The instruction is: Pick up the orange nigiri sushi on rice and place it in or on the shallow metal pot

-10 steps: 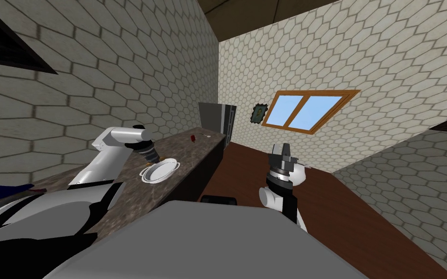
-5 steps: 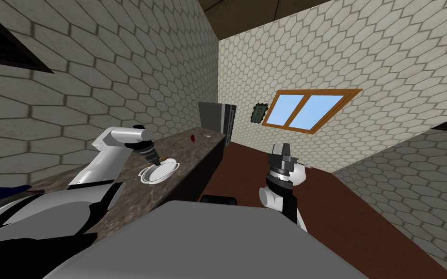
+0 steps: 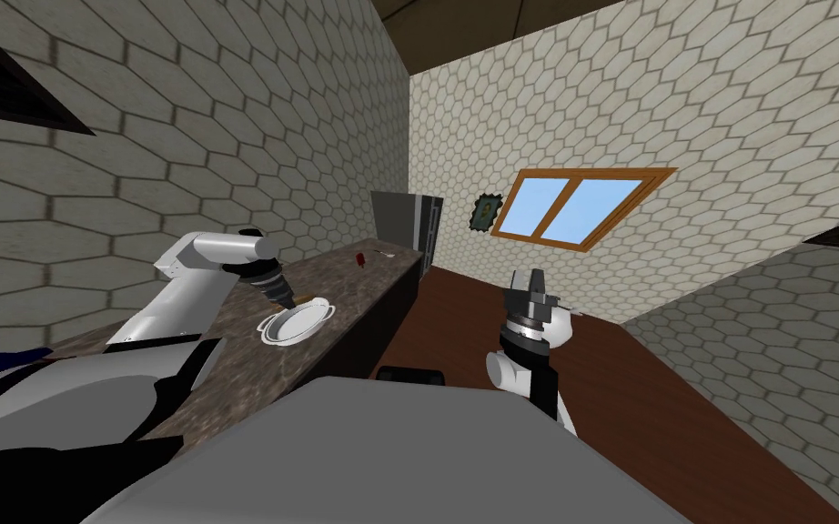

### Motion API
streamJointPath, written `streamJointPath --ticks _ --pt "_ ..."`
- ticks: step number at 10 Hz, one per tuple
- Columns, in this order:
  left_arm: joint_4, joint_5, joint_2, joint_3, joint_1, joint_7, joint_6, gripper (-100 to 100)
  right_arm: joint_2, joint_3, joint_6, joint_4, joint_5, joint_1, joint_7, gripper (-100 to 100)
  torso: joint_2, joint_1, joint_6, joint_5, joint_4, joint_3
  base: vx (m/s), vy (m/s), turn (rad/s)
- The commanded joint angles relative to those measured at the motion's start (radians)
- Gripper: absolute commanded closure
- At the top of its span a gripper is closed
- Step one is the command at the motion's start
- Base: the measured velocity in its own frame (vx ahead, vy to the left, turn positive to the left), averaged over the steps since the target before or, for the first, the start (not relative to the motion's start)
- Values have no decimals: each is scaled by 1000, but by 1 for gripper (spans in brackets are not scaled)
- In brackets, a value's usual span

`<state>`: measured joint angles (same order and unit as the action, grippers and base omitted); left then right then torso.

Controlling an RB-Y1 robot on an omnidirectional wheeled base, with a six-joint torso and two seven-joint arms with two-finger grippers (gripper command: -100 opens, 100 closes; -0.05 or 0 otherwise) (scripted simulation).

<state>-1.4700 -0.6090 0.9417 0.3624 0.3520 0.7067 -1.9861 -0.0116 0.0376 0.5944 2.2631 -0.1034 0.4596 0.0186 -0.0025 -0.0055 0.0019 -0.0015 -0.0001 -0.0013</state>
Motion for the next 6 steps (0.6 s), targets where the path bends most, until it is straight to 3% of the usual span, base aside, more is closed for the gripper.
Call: streamJointPath --ticks 1,6 --pt "20 -20 29 -1 13 -7 -5 -100 0 0 0 0 0 0 0 0 0 0 0 0 0 0 5 -34 -6" --pt "77 -81 115 0 43 -27 -17 -100 0 0 0 0 0 0 0 0 0 0 0 0 0 0 0 -30 -7"
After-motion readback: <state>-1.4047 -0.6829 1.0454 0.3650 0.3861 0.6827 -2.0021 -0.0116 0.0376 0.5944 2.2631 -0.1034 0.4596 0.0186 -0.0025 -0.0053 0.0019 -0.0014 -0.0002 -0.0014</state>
